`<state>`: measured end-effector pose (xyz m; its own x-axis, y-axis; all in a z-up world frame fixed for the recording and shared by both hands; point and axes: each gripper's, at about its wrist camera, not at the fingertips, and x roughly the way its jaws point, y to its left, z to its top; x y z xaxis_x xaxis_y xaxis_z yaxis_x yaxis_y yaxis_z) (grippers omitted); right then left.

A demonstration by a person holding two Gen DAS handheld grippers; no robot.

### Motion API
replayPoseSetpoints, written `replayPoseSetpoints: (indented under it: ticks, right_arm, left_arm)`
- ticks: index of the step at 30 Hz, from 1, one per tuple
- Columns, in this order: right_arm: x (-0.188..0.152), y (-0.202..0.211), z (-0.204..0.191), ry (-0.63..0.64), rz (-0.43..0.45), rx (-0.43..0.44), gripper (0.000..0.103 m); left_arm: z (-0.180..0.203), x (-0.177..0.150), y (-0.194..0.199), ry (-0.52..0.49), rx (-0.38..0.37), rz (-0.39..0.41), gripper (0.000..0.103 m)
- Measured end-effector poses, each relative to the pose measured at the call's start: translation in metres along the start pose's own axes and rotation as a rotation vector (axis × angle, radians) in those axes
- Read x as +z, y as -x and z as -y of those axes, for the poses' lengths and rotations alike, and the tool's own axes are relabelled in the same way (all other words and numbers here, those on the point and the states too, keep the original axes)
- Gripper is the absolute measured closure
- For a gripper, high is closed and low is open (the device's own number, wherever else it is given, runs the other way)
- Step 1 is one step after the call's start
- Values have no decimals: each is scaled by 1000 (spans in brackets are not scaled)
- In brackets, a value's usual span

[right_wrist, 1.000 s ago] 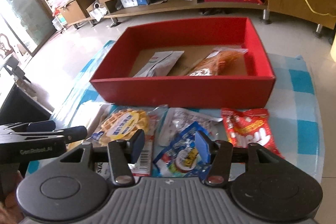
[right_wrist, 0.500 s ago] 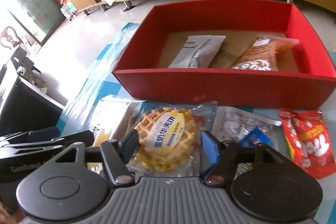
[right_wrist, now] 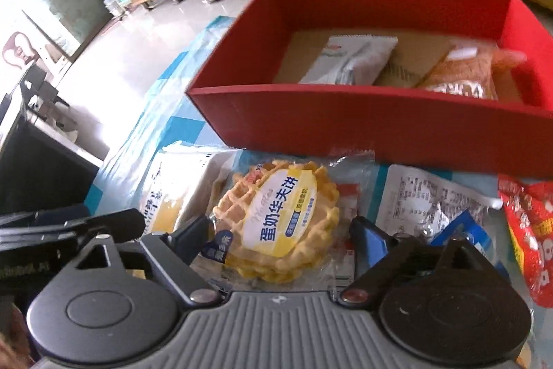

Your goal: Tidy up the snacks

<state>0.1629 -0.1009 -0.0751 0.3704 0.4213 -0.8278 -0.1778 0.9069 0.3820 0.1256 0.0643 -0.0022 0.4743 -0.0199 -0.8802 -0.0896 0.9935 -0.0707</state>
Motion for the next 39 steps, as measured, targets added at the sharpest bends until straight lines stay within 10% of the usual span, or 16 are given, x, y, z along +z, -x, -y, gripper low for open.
replayPoseSetpoints:
  ticks: [5,23,39]
  right_arm:
    - [-7,17,2,59,4,-8,35]
    - [-84,93,23,-1,-22,16,36]
    - [-97,86,16,54,-71,21,36]
  left_arm:
    - [-4,0,-2,13,-14,-7,13]
    - [21,-3,-49,10,-6,-114,5]
    - [15,-60,7,-17,-95,-136,24]
